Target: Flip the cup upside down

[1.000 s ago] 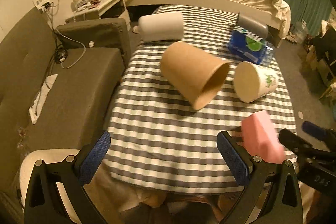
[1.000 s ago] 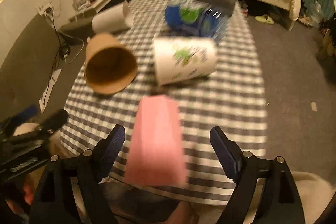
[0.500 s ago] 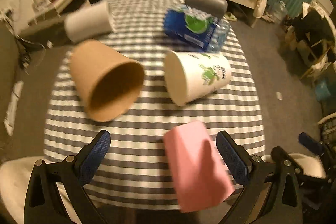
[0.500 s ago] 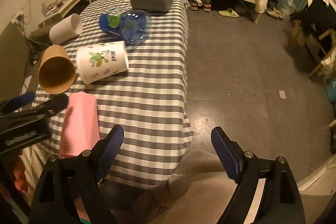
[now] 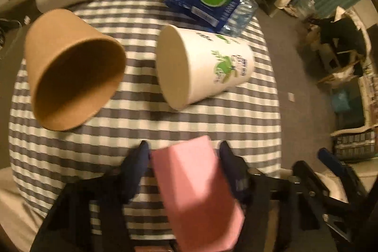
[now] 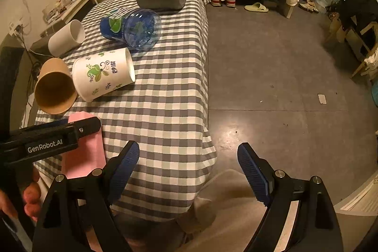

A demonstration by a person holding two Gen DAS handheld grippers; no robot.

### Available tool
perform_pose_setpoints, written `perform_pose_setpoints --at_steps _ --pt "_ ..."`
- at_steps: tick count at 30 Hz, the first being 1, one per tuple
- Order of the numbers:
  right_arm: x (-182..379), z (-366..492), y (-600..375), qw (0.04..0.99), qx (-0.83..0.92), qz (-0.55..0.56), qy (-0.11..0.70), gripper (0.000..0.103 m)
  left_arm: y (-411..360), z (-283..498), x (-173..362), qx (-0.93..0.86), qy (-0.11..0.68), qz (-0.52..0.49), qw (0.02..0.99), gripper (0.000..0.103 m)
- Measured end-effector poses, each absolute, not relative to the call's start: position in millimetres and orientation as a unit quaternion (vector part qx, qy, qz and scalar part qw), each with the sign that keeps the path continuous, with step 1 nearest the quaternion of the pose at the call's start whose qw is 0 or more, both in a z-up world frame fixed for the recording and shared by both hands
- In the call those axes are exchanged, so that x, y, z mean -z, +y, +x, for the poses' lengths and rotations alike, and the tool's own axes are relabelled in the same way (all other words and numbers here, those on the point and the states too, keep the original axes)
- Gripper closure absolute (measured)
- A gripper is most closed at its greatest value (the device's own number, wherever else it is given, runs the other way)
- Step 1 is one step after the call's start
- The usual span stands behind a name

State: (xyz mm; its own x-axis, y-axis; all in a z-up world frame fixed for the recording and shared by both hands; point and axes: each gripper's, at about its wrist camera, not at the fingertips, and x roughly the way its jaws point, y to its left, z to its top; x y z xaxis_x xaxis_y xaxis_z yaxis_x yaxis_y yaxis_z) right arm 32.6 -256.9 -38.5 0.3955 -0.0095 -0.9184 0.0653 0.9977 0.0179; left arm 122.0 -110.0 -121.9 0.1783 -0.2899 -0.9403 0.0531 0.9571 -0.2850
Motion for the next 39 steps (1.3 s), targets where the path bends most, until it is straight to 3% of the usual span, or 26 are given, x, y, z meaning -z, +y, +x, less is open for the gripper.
perform_pose_setpoints --at_steps 7,14,35,38,39 --pt "25.1 26.6 -257.5 0.846 0.030 0.027 0.532 0.018 -100.3 109.9 89.9 0.119 0.598 -0.094 0.787 0.045" --pt "16.4 16.6 -254.7 0.851 0.034 0.020 0.524 0.018 -104.9 85.8 48.2 0.111 0.519 -0.021 0.847 0.045" --pt "12.6 9.0 -260.3 0.850 0.046 0.014 0.525 0.018 -128.0 87.5 68.3 0.145 0.473 0.014 0.869 0.046" --pt "12.0 8.8 -261.9 0.850 0.049 0.014 0.524 0.018 -124.8 87.9 67.4 0.141 0.471 0.006 0.871 0.042" --pt "11.8 8.7 -262.3 0.850 0.050 0.015 0.524 0.018 -124.3 87.7 66.9 0.138 0.470 0.005 0.872 0.037"
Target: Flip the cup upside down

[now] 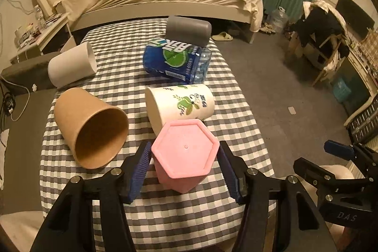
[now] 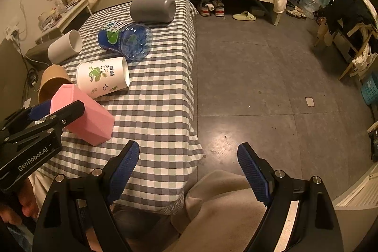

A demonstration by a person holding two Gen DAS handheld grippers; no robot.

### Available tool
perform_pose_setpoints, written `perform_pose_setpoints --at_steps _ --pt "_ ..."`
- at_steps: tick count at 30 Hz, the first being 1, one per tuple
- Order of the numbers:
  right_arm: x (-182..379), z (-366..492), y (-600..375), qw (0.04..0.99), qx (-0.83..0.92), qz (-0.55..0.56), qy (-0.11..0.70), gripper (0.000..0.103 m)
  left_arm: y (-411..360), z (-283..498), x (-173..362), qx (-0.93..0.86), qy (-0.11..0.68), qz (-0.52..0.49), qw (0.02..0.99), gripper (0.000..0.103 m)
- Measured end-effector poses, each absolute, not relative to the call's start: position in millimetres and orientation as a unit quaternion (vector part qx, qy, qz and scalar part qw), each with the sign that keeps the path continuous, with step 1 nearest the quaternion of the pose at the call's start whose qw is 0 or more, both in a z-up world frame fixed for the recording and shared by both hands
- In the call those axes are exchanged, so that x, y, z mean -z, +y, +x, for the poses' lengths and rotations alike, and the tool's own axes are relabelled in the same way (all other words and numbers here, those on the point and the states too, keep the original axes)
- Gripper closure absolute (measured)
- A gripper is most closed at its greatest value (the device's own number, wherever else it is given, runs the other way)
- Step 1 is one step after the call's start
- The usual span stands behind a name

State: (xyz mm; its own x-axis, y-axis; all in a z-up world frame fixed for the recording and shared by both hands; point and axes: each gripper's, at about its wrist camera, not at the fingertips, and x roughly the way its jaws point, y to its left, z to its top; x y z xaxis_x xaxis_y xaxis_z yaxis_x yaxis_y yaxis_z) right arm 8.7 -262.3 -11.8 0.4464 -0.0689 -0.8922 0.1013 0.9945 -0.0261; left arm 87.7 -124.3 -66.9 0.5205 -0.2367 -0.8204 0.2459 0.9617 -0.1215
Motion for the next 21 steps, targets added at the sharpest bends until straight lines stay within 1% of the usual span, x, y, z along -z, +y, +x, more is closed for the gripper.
perform_pose_setpoints --at_steps 2,3,10,21 --pt "10.1 8.6 -262.1 0.851 0.051 0.016 0.522 0.018 -121.2 87.2 63.6 0.134 0.464 0.000 0.875 0.030" --pt "8.8 8.5 -261.4 0.852 0.051 0.015 0.521 0.018 -119.9 86.5 61.7 0.134 0.461 -0.003 0.877 0.029" --pt "-4.7 4.6 -253.8 0.861 0.045 0.009 0.506 0.018 -110.5 81.1 34.4 0.137 0.436 -0.020 0.889 0.028" --pt "-47.5 -21.9 -230.7 0.892 0.032 -0.008 0.451 0.018 -83.4 49.3 -25.0 0.124 0.355 -0.025 0.926 0.028"
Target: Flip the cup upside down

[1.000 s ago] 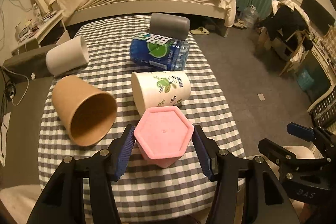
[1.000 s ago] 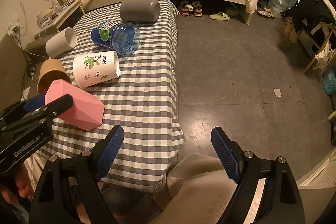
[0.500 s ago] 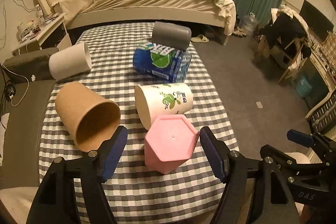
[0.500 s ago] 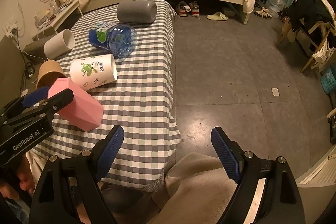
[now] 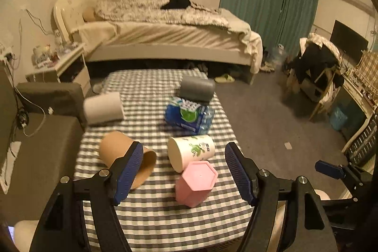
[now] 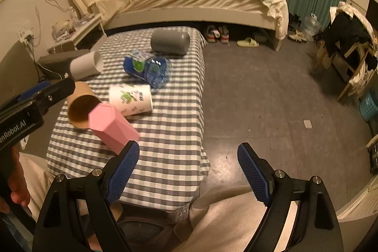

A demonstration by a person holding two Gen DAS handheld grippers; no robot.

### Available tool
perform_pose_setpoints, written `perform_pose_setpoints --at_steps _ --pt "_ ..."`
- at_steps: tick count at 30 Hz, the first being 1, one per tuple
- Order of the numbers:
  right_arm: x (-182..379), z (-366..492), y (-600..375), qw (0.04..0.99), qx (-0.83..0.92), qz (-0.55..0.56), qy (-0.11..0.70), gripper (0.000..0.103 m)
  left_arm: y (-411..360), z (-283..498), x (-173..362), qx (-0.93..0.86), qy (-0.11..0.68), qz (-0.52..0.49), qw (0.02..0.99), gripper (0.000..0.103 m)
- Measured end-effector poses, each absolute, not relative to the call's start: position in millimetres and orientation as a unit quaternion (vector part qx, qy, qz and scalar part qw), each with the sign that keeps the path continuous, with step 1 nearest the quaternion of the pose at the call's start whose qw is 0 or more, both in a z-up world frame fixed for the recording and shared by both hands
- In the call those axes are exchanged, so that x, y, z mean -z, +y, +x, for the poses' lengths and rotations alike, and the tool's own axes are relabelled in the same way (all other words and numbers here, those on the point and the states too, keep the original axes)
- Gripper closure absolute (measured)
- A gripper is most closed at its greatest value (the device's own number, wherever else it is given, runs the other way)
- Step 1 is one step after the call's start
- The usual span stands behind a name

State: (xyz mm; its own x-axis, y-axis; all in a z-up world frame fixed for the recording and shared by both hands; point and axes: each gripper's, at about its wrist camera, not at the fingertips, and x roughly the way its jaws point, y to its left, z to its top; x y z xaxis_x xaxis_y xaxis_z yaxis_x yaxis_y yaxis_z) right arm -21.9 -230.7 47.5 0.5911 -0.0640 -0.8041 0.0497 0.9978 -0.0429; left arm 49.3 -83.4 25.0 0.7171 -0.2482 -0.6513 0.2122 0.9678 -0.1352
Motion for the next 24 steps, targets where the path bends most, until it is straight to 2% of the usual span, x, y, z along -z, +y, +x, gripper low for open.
perform_pose_setpoints --at_steps 6,12,22,24 --pt "-67.8 -38.9 -214.3 0.908 0.022 -0.019 0.418 0.018 -65.3 24.9 -39.7 0.113 0.323 -0.027 0.939 0.028" --pt "-79.5 -58.3 -193.4 0.923 0.006 -0.028 0.384 0.018 -43.9 1.8 -32.0 0.102 0.311 -0.027 0.945 0.028" --pt "-56.5 -69.0 -165.2 0.933 -0.008 -0.029 0.358 0.018 -19.5 -19.2 2.2 0.092 0.314 -0.027 0.945 0.028" --pt "-45.9 -69.1 -160.8 0.936 -0.004 -0.033 0.352 0.018 -14.9 -21.9 8.1 0.088 0.310 -0.026 0.946 0.019"
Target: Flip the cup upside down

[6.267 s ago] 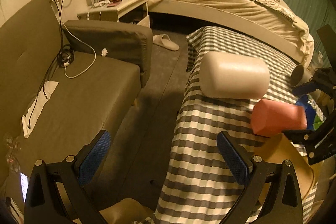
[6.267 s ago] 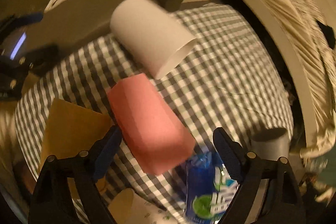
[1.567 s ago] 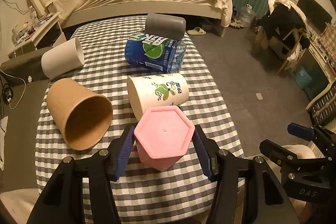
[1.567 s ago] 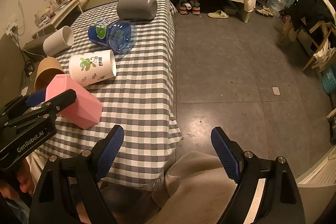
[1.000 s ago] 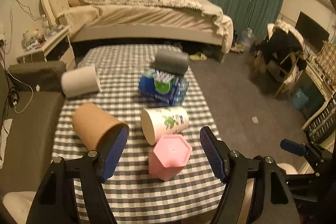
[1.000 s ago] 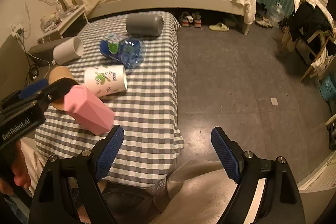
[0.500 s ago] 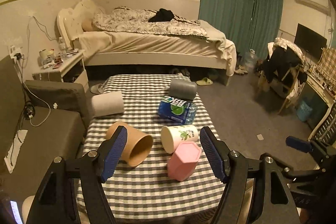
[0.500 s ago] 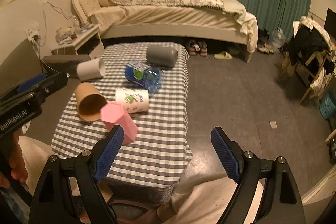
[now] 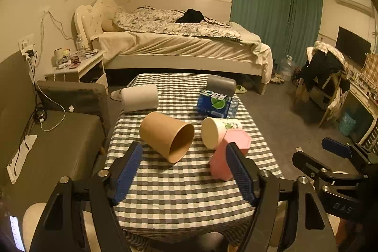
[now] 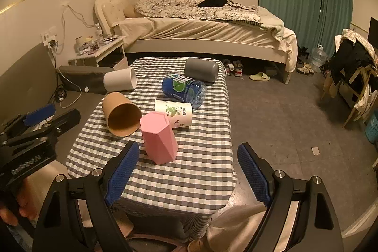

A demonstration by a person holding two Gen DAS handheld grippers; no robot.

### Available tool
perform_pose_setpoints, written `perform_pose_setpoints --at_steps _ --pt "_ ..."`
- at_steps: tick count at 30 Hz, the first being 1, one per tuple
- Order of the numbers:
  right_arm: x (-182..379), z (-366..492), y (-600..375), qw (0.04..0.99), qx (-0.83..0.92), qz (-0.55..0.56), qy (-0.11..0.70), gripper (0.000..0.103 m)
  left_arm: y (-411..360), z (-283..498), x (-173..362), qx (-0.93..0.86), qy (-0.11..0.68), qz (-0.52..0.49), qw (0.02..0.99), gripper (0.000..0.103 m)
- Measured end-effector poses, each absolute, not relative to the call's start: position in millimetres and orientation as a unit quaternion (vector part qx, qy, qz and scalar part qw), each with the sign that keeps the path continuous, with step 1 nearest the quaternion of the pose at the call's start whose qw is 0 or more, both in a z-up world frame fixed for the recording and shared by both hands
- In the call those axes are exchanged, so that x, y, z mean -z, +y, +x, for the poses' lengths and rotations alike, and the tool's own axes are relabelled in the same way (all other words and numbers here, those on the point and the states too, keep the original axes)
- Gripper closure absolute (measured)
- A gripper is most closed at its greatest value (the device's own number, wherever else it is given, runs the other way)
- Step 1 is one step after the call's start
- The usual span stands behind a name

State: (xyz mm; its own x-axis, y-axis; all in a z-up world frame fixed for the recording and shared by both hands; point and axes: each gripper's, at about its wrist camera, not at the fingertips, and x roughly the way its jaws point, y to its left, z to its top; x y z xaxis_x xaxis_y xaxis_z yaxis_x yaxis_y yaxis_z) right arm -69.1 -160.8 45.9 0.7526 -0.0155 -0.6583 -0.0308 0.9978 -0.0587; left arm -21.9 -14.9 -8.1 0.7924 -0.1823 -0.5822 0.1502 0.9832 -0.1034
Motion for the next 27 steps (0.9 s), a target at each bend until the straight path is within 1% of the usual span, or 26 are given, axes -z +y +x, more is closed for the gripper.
perform_pose_setpoints --at_steps 2,10,14,27 --pt "-36.9 -69.1 -158.8 0.938 0.003 -0.033 0.346 0.013 -11.1 -25.2 14.4 0.082 0.304 -0.027 0.949 0.016" --pt "-4.4 -66.1 -158.4 0.941 0.014 -0.034 0.336 0.008 1.8 -22.8 40.6 0.066 0.317 -0.043 0.945 0.010" --pt "4.0 -65.3 -159.1 0.942 0.020 -0.032 0.333 0.000 4.2 -20.6 49.6 0.062 0.324 -0.047 0.943 0.008" --pt "11.6 -59.5 -159.7 0.941 0.019 -0.029 0.336 0.000 2.4 -17.6 55.3 0.056 0.327 -0.044 0.942 0.005"
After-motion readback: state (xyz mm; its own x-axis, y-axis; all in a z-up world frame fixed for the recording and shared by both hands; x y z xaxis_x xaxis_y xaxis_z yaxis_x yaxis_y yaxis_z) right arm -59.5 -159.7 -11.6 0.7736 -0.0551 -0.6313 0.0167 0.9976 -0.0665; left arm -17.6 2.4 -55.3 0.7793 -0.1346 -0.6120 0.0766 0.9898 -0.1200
